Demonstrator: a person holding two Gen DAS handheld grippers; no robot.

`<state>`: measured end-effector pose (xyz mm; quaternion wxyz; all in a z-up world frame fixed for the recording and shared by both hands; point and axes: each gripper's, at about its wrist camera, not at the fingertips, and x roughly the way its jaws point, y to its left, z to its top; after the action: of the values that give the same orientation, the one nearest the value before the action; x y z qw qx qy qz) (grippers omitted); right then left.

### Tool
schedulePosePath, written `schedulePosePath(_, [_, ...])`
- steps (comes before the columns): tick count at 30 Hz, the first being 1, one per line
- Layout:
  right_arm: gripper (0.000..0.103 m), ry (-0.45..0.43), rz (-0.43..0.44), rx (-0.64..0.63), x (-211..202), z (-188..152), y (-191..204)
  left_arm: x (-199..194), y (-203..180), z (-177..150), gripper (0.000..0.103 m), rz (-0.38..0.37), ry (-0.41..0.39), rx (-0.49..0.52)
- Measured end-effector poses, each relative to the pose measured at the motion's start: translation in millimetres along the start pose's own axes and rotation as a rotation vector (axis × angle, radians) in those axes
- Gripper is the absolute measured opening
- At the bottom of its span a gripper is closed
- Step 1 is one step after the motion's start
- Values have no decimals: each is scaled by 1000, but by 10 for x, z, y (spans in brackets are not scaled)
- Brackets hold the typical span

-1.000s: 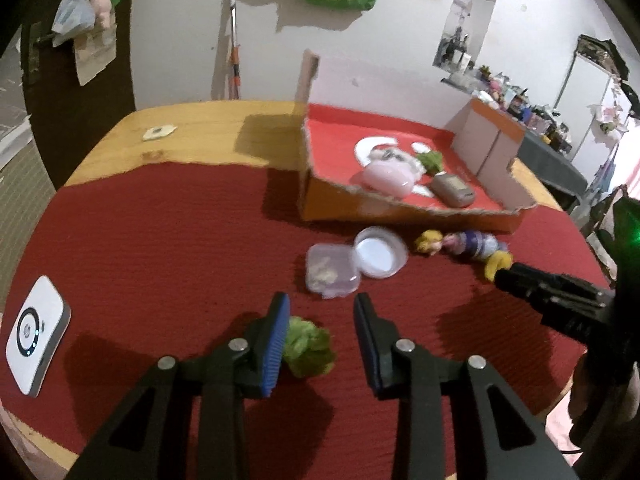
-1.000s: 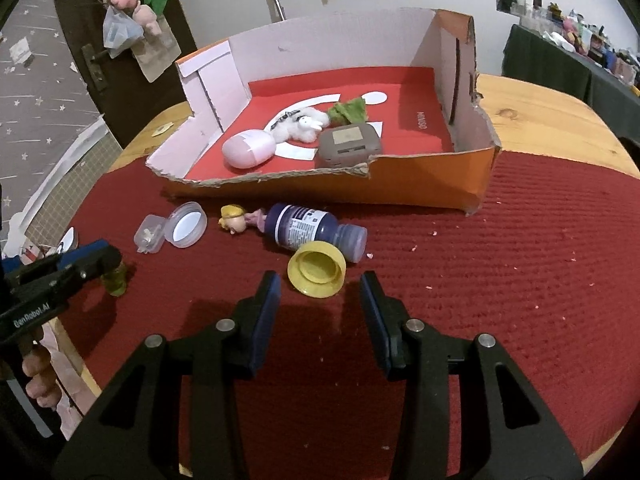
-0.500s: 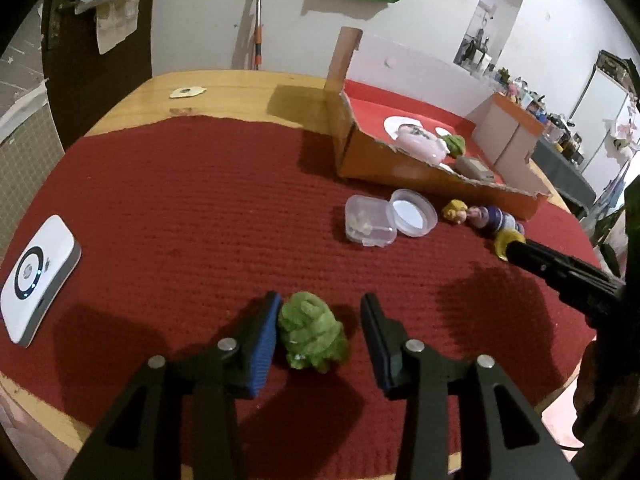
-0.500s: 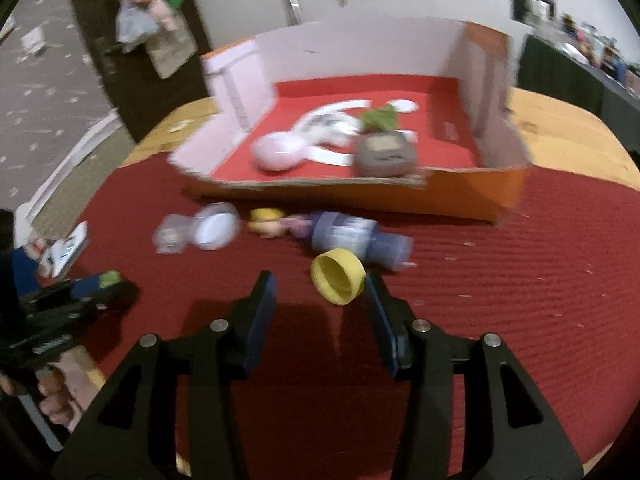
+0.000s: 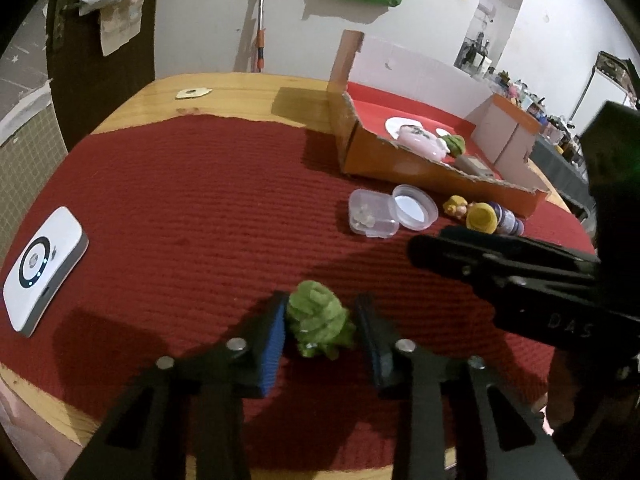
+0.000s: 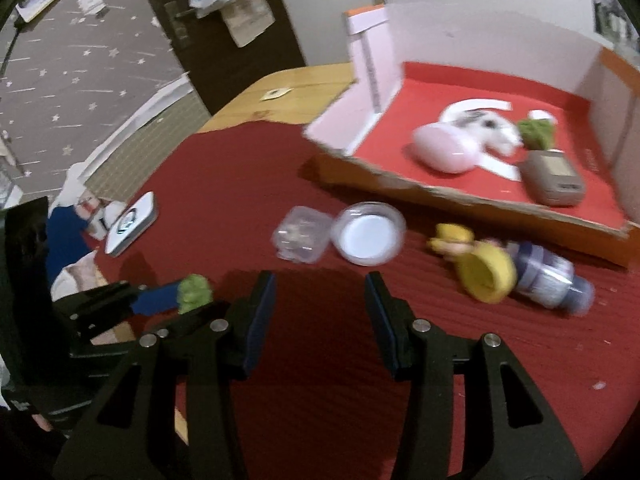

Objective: Organize objects
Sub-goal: 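Grasp the green leafy plush with the left tool while the right tool grasps the clear plastic container, then carry the green plush with the left tool while the right tool carries the clear container into the box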

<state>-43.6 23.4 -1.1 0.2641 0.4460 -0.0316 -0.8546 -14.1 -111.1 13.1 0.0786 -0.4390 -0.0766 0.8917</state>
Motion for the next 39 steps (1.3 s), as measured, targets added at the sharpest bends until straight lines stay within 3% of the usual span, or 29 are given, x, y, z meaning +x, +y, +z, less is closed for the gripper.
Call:
schedulePosePath(4, [45,19,24,-24,152,64,113,-18,75,-3,34,-8,-1,-9])
schedulePosePath(13, [44,29,-22,-76,373,209,207,24,24,30,32,28,-13,11])
schedulePosePath(15, [34,29,-33,-90,376,200,216,25,8,19,32,41,-16,18])
schedulePosePath(17, [34,32,-23,-86,366,197,195,23,15,29,31,39,-14,12])
schedulePosePath(28, [34,-15,-6,-74,24,155,168,-37,-107,110,30,31,-32,36])
schedulePosePath(39, [34,-92,-63,-3,-541,60,-98,-87,-486,344,30,-20,-86,120])
